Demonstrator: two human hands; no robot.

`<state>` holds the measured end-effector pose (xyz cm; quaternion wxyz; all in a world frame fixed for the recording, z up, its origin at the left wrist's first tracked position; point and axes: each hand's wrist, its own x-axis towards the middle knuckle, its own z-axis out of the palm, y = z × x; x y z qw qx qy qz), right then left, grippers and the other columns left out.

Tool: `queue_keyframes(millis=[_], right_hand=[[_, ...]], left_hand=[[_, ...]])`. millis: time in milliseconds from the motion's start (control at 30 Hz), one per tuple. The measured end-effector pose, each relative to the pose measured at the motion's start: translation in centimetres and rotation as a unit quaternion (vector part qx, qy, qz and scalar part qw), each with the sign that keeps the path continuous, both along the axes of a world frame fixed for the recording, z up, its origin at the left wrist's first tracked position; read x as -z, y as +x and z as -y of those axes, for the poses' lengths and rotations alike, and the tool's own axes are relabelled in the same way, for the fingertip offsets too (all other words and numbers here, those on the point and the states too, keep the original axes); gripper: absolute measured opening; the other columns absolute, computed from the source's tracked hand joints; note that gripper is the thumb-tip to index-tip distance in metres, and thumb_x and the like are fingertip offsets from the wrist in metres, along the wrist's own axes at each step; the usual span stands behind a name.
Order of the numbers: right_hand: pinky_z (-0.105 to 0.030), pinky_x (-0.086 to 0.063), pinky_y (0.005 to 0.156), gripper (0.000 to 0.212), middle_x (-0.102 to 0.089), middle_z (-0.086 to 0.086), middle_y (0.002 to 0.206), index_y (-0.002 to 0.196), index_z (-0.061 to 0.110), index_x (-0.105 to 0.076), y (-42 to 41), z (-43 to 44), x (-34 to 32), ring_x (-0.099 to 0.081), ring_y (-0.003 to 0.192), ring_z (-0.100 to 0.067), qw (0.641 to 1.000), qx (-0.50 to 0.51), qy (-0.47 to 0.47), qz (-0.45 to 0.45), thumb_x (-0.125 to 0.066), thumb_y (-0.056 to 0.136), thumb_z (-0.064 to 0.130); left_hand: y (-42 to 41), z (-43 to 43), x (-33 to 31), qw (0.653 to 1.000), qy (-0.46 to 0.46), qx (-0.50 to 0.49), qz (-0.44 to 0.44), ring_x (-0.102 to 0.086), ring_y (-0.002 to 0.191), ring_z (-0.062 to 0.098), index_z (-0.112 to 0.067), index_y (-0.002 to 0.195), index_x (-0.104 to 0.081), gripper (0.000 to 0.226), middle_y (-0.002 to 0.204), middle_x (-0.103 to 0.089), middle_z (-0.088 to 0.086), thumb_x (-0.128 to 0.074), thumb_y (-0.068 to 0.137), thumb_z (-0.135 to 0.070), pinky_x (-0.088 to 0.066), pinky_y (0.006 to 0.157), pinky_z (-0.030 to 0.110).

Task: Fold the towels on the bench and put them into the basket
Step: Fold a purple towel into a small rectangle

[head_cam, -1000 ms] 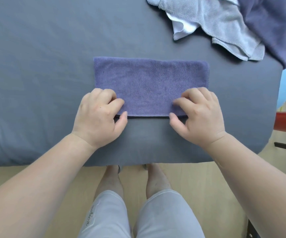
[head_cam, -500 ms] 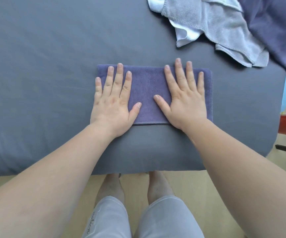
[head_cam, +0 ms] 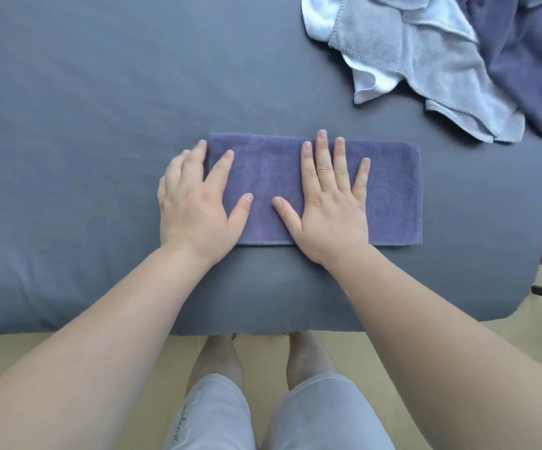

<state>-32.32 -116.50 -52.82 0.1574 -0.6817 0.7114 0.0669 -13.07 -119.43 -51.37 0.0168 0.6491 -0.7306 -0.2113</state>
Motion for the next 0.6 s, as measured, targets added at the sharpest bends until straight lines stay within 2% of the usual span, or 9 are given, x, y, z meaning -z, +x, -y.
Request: queue_keyframes(millis=[67, 133, 233, 300, 367, 467, 533, 600], right_hand=[[-0.059, 0.007, 0.122, 0.092, 0.012, -0.005, 0.169, 0.161, 0.015, 0.002, 0.1, 0.0, 0.5, 0.015, 0.155, -0.027, 1.000, 0.009, 0.003, -0.010, -0.022, 0.095, 0.074], [-0.060, 0.011, 0.121, 0.094, 0.014, -0.008, 0.168, 0.161, 0.014, 0.003, 0.0, -0.3, 0.4, 0.016, 0.154, -0.029, 0.999, 0.019, 0.000, -0.028, -0.020, 0.094, 0.075], [-0.062, 0.011, 0.120, 0.097, 0.016, -0.008, 0.168, 0.161, 0.012, 0.006, -0.4, -0.8, 0.2, 0.019, 0.153, -0.030, 0.997, 0.055, 0.009, -0.043, -0.016, 0.092, 0.078], [-0.063, 0.010, 0.120, 0.097, 0.017, -0.005, 0.168, 0.161, 0.014, 0.006, -0.7, -1.0, 0.2, 0.020, 0.153, -0.028, 0.997, 0.057, 0.015, -0.043, -0.014, 0.092, 0.079], [-0.062, 0.010, 0.120, 0.095, 0.018, -0.001, 0.168, 0.161, 0.018, 0.007, -0.8, -0.9, 0.3, 0.020, 0.153, -0.027, 0.998, 0.055, 0.016, -0.033, -0.013, 0.092, 0.079], [-0.061, 0.010, 0.120, 0.092, 0.019, 0.002, 0.167, 0.160, 0.022, 0.009, -0.7, -0.8, 0.5, 0.021, 0.153, -0.026, 0.998, 0.062, 0.015, -0.025, -0.013, 0.092, 0.079], [-0.061, 0.010, 0.120, 0.091, 0.020, 0.002, 0.167, 0.160, 0.023, 0.010, -0.7, -0.8, 0.7, 0.021, 0.153, -0.026, 0.997, 0.065, 0.017, -0.026, -0.013, 0.092, 0.079], [-0.061, 0.010, 0.120, 0.091, 0.020, 0.002, 0.167, 0.160, 0.022, 0.010, -0.6, -0.7, 0.8, 0.021, 0.153, -0.026, 0.997, 0.063, 0.021, -0.030, -0.011, 0.092, 0.079]], left_hand=[[0.0, 0.6, -0.1, 0.999, -0.017, -0.001, -0.031, -0.042, 0.127, 0.035, -0.017, 0.142, -0.053, 0.061, 0.145, -0.045, 0.011, -0.061, 0.088, -0.044, -0.035, 0.107, 0.050], [-0.3, 1.1, -0.3, 0.994, 0.008, -0.047, -0.100, -0.046, 0.120, 0.028, -0.018, 0.138, -0.055, 0.055, 0.138, -0.045, 0.006, -0.069, 0.085, -0.027, -0.042, 0.102, 0.046], [-1.0, 1.8, -1.4, 0.966, 0.047, -0.159, -0.197, -0.048, 0.109, 0.012, -0.022, 0.132, -0.048, 0.058, 0.128, -0.040, -0.003, -0.068, 0.079, -0.010, -0.045, 0.096, 0.033], [-1.3, 2.2, -1.7, 0.952, 0.069, -0.226, -0.193, -0.049, 0.103, 0.012, -0.022, 0.130, -0.042, 0.062, 0.121, -0.043, -0.005, -0.070, 0.075, -0.014, -0.045, 0.090, 0.031], [-1.4, 3.0, -1.5, 0.933, 0.101, -0.289, -0.189, -0.057, 0.100, 0.014, -0.022, 0.125, -0.047, 0.063, 0.114, -0.054, -0.007, -0.076, 0.069, -0.027, -0.051, 0.088, 0.036], [-1.0, 4.1, -1.3, 0.907, 0.143, -0.333, -0.213, -0.068, 0.085, 0.015, -0.022, 0.094, -0.063, 0.036, 0.087, -0.068, -0.008, -0.080, 0.065, -0.034, -0.059, 0.079, 0.041], [-0.8, 4.4, -1.4, 0.902, 0.167, -0.335, -0.218, -0.067, 0.070, 0.015, -0.021, 0.072, -0.062, 0.021, 0.072, -0.068, -0.007, -0.081, 0.066, -0.028, -0.061, 0.071, 0.041], [-0.8, 4.4, -1.8, 0.892, 0.180, -0.338, -0.241, -0.058, 0.060, 0.017, -0.019, 0.060, -0.056, 0.022, 0.062, -0.061, -0.006, -0.078, 0.061, -0.022, -0.056, 0.062, 0.038]])
